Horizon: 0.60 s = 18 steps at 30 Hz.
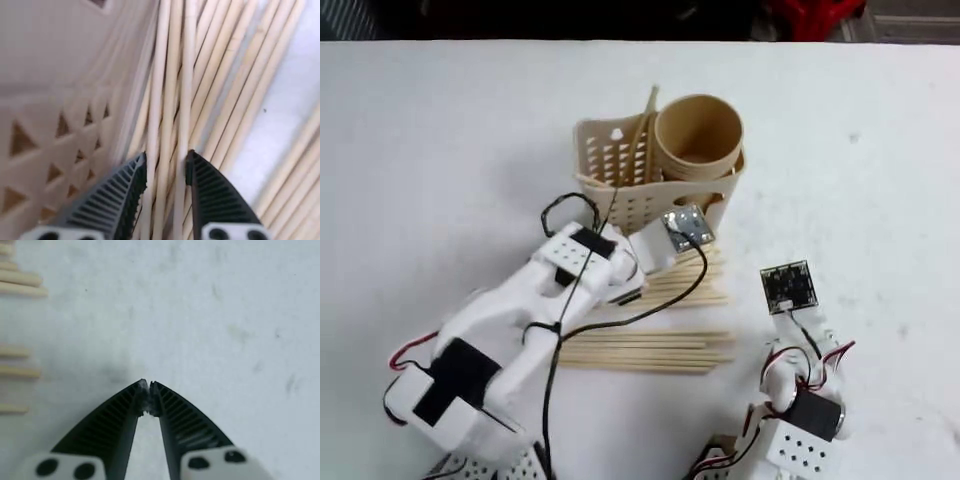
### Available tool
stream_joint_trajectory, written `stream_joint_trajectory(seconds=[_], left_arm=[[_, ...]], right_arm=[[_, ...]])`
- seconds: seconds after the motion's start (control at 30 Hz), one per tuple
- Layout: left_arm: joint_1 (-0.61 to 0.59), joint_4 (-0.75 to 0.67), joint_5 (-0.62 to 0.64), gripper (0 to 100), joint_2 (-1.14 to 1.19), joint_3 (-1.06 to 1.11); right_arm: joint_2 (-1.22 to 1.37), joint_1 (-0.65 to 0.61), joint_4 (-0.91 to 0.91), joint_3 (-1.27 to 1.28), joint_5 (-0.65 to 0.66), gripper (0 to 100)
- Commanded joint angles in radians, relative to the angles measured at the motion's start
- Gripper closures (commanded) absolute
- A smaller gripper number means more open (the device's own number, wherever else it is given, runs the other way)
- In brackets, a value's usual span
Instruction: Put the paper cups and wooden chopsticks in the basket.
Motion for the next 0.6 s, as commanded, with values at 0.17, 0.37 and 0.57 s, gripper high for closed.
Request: stream_joint_trajectory(seconds=[0.17, 0.37, 0.57], left_arm=[[0.007, -0.012, -0.012, 98, 0.008, -0.012], [0.012, 0.015, -0.012, 98, 0.007, -0.017], [0.013, 0.066, -0.012, 98, -0.002, -0.020]], right_arm=[[-0.008, 0.016, 0.001, 0.006, 0.014, 98.1], [-0.008, 0.016, -0.001, 0.006, 0.014, 98.1], [-0.008, 0.016, -0.002, 0.006, 0.014, 98.1]])
